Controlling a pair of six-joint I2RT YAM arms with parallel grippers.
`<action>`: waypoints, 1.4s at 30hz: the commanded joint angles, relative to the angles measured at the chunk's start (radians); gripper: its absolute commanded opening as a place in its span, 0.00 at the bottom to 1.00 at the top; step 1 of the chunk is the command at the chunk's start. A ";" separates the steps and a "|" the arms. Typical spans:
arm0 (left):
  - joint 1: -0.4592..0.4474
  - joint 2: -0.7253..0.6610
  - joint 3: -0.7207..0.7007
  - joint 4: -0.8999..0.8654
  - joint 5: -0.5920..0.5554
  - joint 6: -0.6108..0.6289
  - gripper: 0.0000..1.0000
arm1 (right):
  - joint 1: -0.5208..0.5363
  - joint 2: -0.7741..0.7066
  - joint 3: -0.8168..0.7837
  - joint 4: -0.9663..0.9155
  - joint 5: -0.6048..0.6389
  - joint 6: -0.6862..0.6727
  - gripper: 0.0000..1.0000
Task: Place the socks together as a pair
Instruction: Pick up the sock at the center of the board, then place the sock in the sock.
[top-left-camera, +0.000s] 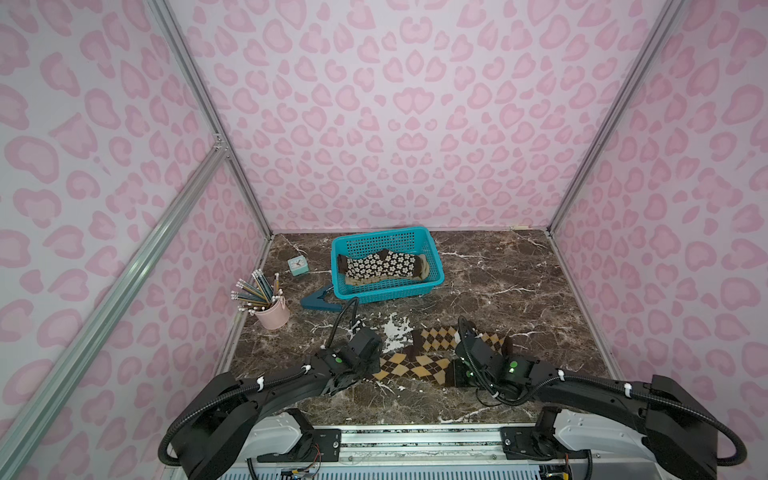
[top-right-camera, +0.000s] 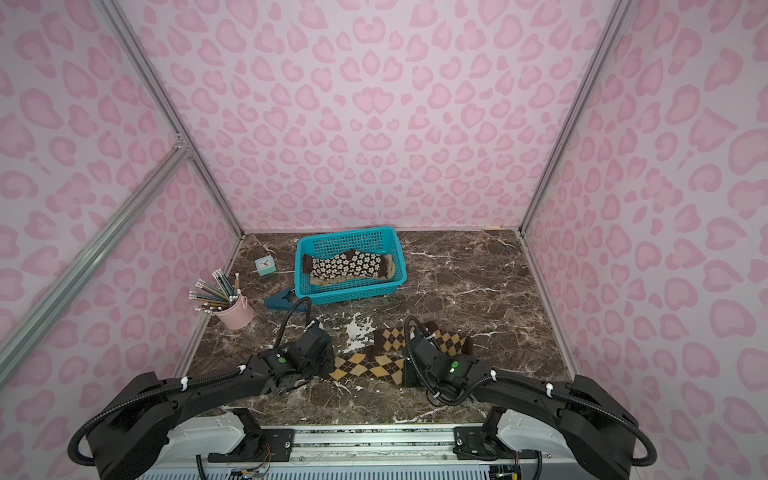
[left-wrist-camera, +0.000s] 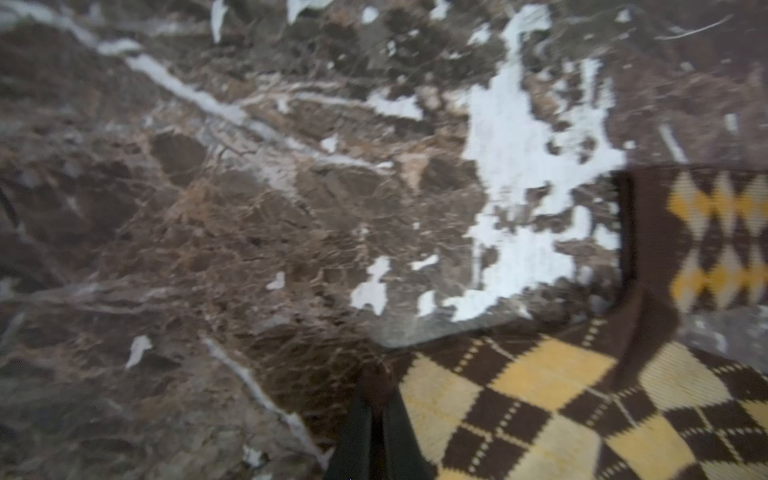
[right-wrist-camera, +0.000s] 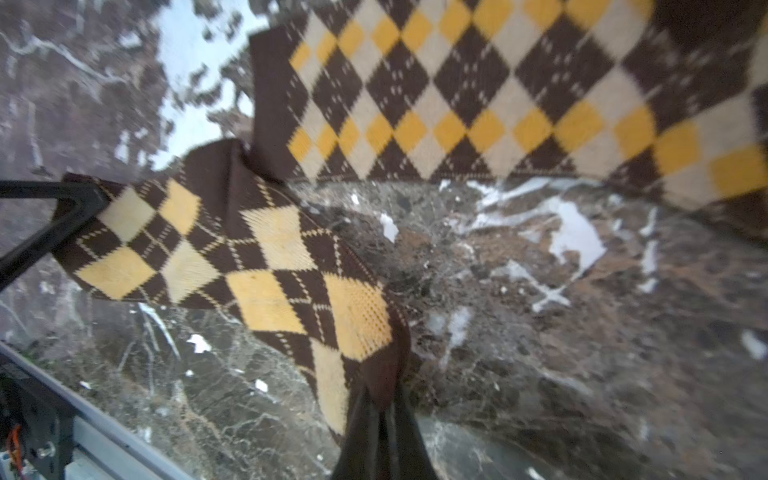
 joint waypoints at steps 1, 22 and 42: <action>-0.042 -0.040 0.093 -0.019 0.013 0.026 0.04 | -0.007 -0.088 0.040 -0.095 0.090 0.015 0.00; -0.138 0.447 0.579 0.168 0.050 0.098 0.04 | -0.724 -0.228 0.076 -0.180 -0.122 -0.267 0.00; -0.106 0.582 0.461 0.337 0.069 0.107 0.07 | -0.840 -0.086 -0.067 -0.022 -0.079 -0.256 0.26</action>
